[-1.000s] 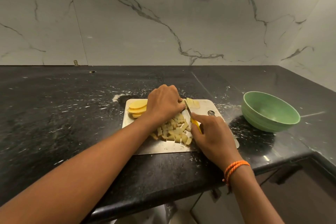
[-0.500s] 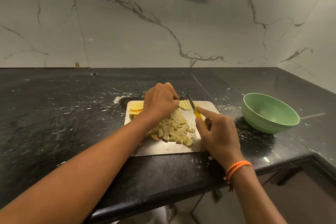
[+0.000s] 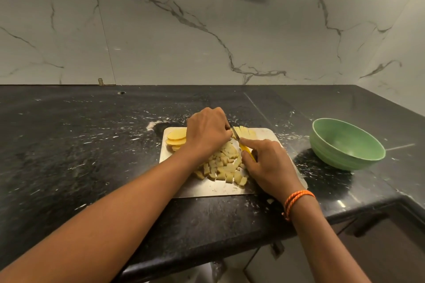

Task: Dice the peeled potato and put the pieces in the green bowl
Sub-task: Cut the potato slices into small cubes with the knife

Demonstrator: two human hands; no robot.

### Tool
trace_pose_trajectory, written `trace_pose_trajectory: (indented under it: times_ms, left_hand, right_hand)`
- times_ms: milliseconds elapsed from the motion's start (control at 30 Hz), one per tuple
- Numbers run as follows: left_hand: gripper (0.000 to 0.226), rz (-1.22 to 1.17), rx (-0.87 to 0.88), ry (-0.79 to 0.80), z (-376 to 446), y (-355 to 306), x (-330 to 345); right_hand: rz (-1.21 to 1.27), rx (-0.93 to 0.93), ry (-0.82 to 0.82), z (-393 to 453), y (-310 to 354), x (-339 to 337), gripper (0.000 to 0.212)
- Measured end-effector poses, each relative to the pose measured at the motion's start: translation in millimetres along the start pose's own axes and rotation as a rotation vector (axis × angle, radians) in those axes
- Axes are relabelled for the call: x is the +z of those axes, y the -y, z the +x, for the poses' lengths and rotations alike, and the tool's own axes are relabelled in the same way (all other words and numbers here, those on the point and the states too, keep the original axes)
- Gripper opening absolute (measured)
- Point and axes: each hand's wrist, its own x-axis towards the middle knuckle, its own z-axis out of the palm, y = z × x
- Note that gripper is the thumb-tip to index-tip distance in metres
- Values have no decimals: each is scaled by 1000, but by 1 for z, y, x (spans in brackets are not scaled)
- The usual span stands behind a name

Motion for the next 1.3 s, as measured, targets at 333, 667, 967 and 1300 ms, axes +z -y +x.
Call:
trace_pose_trajectory:
  times_ms: [333, 667, 967, 1300]
  left_hand:
    - [17, -54, 25, 26, 0, 3, -3]
    - [24, -141, 102, -21, 4, 10, 0]
    - [9, -210, 172, -5, 2, 4, -4]
    - [36, -199, 266, 96, 0, 2, -11]
  right_hand:
    - [109, -8, -35, -64, -8, -26, 43]
    - [273, 27, -113, -31, -43, -43, 33]
    - [501, 43, -31, -23, -51, -42, 29]
    - [597, 85, -66, -24, -50, -44, 25]
